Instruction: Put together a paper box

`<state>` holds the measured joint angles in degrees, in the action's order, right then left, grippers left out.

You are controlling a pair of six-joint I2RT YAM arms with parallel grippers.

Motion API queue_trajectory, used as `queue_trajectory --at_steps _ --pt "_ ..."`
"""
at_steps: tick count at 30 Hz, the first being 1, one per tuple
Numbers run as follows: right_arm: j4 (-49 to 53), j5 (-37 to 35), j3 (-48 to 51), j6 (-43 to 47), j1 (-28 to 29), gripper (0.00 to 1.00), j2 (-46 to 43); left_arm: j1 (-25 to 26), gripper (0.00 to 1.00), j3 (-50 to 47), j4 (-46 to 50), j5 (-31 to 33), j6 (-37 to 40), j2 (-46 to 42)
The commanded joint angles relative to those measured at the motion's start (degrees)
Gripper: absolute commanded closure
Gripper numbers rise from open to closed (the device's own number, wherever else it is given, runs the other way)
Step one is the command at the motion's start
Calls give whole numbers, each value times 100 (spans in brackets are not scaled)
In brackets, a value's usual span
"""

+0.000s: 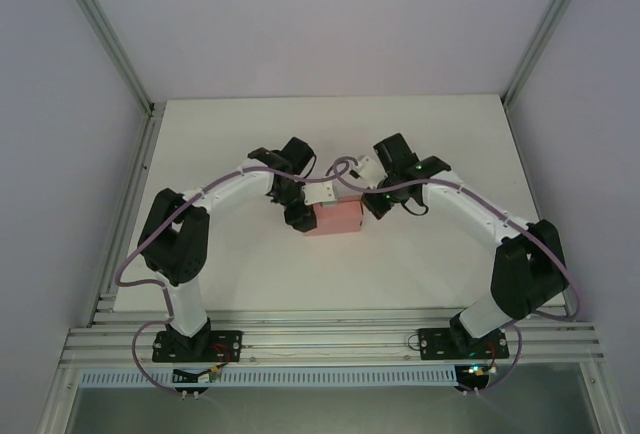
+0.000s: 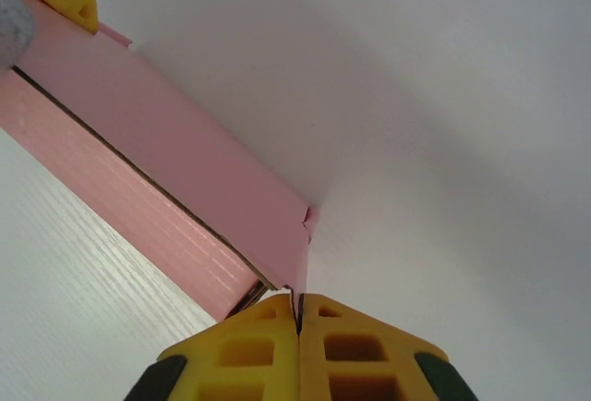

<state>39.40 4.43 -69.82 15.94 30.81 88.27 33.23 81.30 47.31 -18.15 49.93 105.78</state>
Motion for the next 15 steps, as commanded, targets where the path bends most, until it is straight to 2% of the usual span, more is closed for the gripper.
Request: queue_trajectory --at_steps 1,5,6,15 --pt "407 399 -497 -853 56 99 -37 -9 72 107 -47 58 -133 165" --pt "554 817 -642 -1684 91 100 28 -10 72 62 -208 57 -225 188" --pt "507 909 -614 -2119 119 100 66 -9 72 77 -206 46 -247 210" --pt "-314 850 -68 -2812 220 100 120 12 72 291 -87 145 -380 365"
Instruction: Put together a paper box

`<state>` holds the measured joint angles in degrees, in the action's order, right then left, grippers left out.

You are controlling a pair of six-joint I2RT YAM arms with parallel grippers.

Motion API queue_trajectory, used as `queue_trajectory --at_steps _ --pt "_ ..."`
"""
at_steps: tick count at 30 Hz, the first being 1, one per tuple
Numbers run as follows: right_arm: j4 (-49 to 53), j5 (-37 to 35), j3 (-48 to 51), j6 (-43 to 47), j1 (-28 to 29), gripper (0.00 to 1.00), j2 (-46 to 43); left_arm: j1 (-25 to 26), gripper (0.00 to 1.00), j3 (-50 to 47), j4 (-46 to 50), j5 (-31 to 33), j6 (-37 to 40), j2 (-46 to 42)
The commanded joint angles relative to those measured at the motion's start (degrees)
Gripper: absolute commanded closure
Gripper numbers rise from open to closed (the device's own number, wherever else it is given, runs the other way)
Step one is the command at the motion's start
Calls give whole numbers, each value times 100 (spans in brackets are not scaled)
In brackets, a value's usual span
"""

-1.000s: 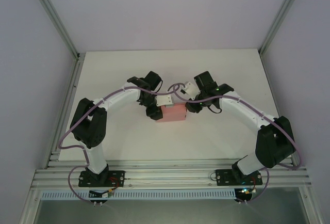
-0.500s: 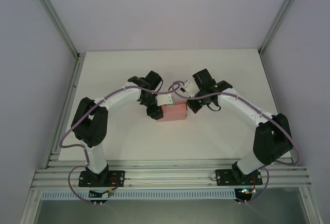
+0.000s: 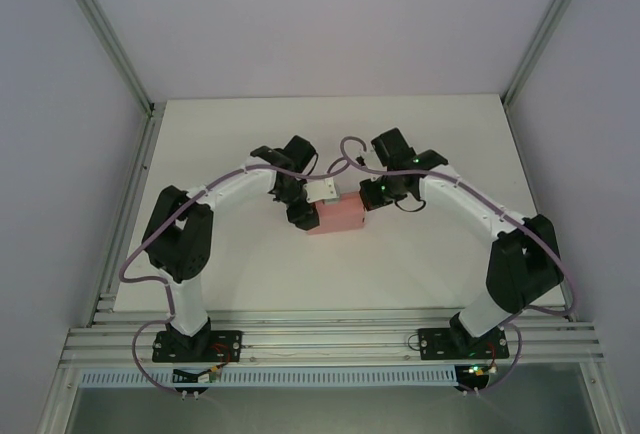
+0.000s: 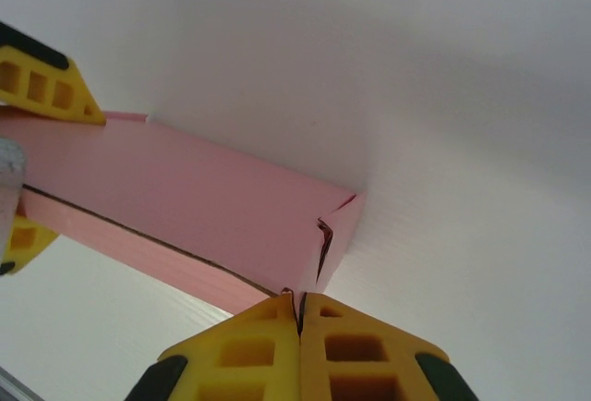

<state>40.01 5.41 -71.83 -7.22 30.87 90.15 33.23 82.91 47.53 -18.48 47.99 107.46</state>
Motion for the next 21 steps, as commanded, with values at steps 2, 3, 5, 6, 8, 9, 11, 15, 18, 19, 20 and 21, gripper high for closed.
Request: queue_trajectory --at_steps 2,3,5,6,8,9,11,15,18,19,20,21 --pt "-563 832 291 -625 230 100 -98 -1 72 106 -149 176 -206 191" --pt "-668 864 389 -680 238 100 -109 4 72 98 -184 173 -233 179" --pt "-748 836 510 -802 237 100 -102 0 72 96 -218 172 -269 184" --pt "-735 798 529 -808 251 100 -80 2 72 102 -222 167 -279 188" --pt "-762 702 597 -824 256 100 -108 1 72 107 -255 196 -339 201" --pt "-792 696 640 -793 261 100 -143 -1 71 124 -241 196 -340 190" --pt "-852 653 728 -696 253 100 -219 1 66 137 -269 193 -379 156" --pt "-877 354 816 -589 283 100 -232 -3 55 137 -388 166 -537 51" --pt "-931 215 874 -533 366 100 -243 -3 47 137 -440 128 -699 -41" --pt "-932 121 873 -532 402 100 -252 8 42 151 -465 126 -762 -82" --pt "-933 76 873 -537 430 100 -260 15 42 155 -486 116 -818 -154" --pt "-925 55 857 -551 441 100 -261 23 41 173 -506 107 -858 -214"
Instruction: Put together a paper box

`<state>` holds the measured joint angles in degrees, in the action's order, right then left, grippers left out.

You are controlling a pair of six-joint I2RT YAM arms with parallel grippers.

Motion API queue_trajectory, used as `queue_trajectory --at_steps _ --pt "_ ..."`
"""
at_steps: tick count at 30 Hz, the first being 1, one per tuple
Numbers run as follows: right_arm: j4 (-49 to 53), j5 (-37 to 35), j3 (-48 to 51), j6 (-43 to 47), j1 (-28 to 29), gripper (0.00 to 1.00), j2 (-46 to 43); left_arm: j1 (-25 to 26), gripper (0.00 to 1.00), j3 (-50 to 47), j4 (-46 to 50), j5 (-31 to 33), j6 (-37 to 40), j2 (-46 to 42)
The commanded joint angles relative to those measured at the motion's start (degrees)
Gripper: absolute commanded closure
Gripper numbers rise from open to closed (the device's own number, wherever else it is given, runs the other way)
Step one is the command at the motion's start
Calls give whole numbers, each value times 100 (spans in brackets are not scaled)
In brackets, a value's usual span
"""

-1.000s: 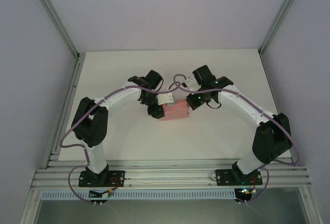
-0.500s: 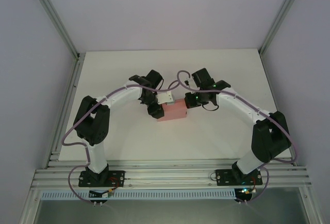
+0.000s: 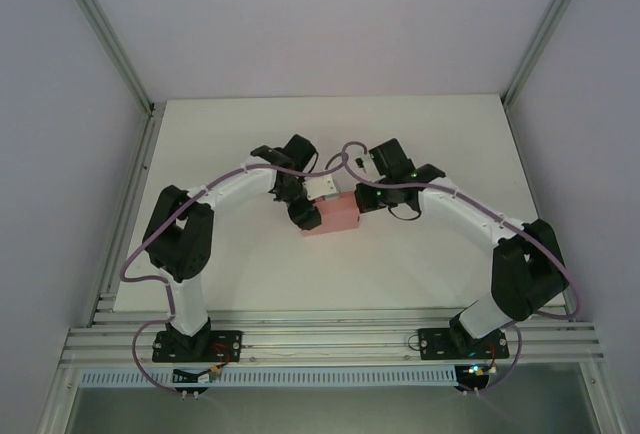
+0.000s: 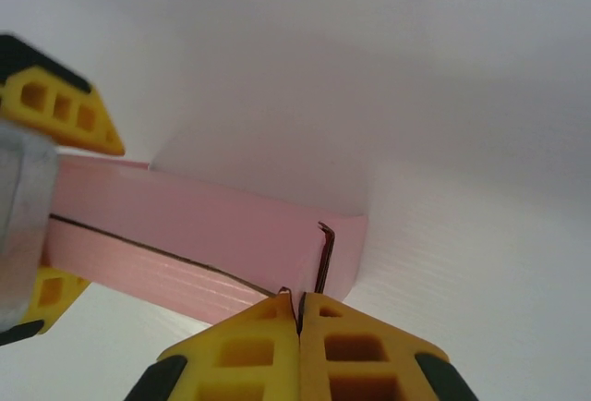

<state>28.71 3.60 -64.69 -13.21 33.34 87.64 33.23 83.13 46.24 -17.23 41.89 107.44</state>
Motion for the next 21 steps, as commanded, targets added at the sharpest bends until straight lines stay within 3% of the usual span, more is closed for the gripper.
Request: queue_trajectory --at_steps 1,5,12,18,21 --pt "207 196 125 -8 191 100 -9 25 39 153 -425 -26 -306 -297" --pt "219 150 72 -67 234 100 -43 36 32 142 -538 -78 -416 -721" --pt "206 -102 79 -125 352 100 -244 48 16 -224 -709 1126 -1206 -1611" --pt "194 -272 35 -172 408 100 -239 55 12 -1179 -1057 1209 -1735 -2501" --pt "224 -378 -24 -169 421 100 -212 53 12 -1554 -1210 1682 -2122 -2978"
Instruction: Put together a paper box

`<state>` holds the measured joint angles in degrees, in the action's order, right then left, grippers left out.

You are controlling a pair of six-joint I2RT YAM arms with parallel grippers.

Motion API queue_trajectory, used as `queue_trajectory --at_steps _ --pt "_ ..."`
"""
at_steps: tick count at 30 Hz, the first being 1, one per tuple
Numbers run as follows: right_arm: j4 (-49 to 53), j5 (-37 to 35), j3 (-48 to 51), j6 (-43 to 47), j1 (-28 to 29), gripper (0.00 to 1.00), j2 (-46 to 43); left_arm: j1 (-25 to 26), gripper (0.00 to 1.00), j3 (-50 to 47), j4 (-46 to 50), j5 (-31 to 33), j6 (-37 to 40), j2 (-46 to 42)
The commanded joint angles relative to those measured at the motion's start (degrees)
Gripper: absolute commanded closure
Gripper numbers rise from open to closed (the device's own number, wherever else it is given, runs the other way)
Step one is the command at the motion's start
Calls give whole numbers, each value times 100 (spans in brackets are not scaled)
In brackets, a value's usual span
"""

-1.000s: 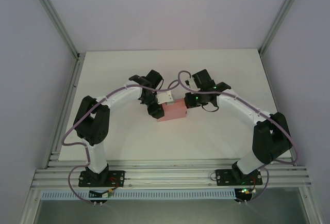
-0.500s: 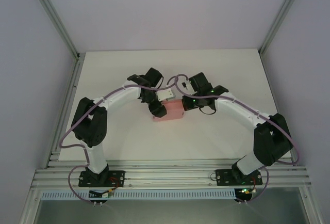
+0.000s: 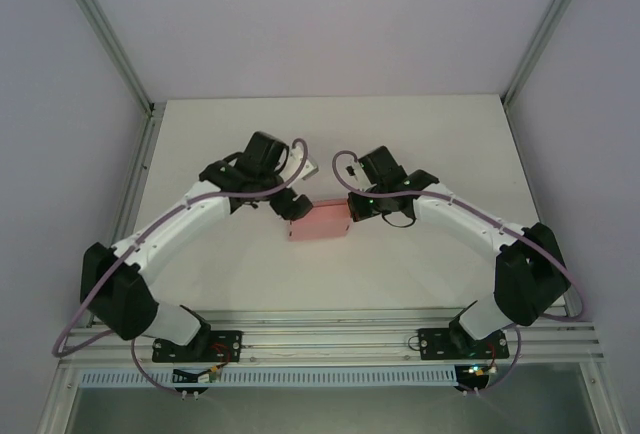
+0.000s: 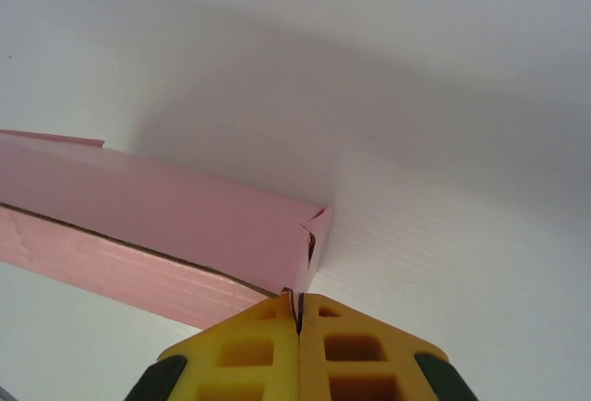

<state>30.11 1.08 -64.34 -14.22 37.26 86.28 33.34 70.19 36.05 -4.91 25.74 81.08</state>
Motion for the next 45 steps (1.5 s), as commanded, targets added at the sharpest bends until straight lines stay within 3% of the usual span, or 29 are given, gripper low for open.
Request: queue_trajectory --at_steps 1,4,9,11,13,15,17,20,23,26,34,37,45 --pt "62 -151 -62 -55 30 100 -83 40 12 -417 -221 674 -683 -501" --pt "15 -221 -75 -59 36 100 -100 41 14 -840 -326 1236 -1585 -863" --pt "39 -273 -155 7 67 100 -94 37 15 -1233 -544 1055 -2562 -1320" --pt "117 -345 -224 83 67 100 -85 42 16 -1235 -545 917 -2438 -1363" --pt "205 -389 -327 150 68 100 -33 34 29 -1165 -577 864 -2182 -1234" --pt "243 -354 -421 157 71 100 35 38 49 -987 -479 710 -2082 -920" --pt "275 -346 -484 122 63 100 94 37 57 -743 -216 427 -2080 -596" --pt "307 -348 -535 78 72 100 150 40 57 -840 -332 205 -2029 -477" --pt "361 -332 -570 114 84 100 180 41 54 -962 -541 407 -2001 -519" --pt "372 -320 -606 160 102 100 198 41 63 -837 -527 491 -2028 -397" --pt "374 -355 -659 275 124 100 236 49 71 -583 -306 792 -1961 30" --pt "403 -348 -668 282 134 100 258 41 84 -576 -411 621 -2003 -1" --pt "485 -460 -735 292 176 100 346 45 81 -512 -445 320 -2240 138"
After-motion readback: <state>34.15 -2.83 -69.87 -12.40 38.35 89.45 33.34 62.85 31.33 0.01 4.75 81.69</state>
